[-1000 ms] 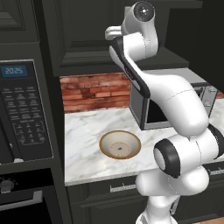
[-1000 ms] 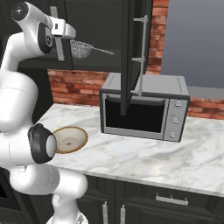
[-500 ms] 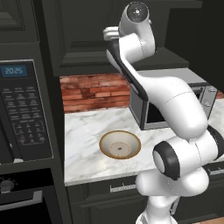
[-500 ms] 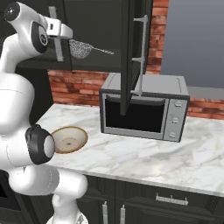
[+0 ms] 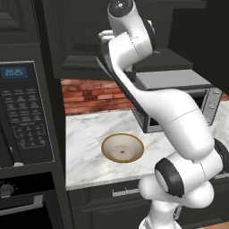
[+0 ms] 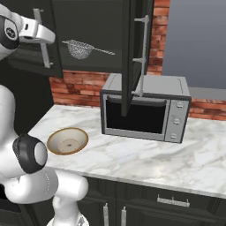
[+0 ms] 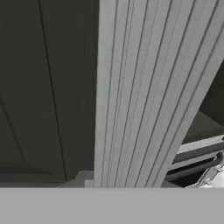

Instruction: Open the cabinet and setup a tea strainer by placing it in the bowl upright.

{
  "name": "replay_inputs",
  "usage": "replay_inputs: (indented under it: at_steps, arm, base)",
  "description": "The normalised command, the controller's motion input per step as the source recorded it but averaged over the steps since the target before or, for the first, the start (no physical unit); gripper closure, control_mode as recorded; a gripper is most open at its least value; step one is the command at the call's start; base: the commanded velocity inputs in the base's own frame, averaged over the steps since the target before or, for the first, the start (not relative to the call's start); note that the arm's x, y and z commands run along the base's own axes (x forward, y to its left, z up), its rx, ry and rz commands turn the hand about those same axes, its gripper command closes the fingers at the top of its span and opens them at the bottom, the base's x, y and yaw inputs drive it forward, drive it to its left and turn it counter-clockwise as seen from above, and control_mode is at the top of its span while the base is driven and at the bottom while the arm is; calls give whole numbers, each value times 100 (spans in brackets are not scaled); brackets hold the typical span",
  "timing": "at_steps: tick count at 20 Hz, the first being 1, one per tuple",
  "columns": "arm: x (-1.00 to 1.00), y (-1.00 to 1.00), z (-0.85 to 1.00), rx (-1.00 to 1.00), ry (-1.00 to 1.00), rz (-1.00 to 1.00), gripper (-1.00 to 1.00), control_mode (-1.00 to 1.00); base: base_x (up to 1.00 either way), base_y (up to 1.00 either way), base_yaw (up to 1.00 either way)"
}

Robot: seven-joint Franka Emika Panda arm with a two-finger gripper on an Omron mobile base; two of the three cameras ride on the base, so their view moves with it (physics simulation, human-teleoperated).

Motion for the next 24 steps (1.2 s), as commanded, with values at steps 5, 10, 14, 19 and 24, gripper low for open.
replay_inputs:
  at_steps: [5,10,14,19,24]
  arm:
    - [-98,58,0,-3,6,-20,100,-100]
    - [-21,20,0,0,0,-8,100,-100]
    - [0,28,-1,0,0,-1,100,-100]
    - [0,27,-2,0,0,0,-100,-100]
    - [0,2,-1,0,-2,0,-100,-100]
  base:
    - [0,0,0]
    - [0,0,0]
    - [0,0,0]
    - [0,0,0]
    - [0,0,0]
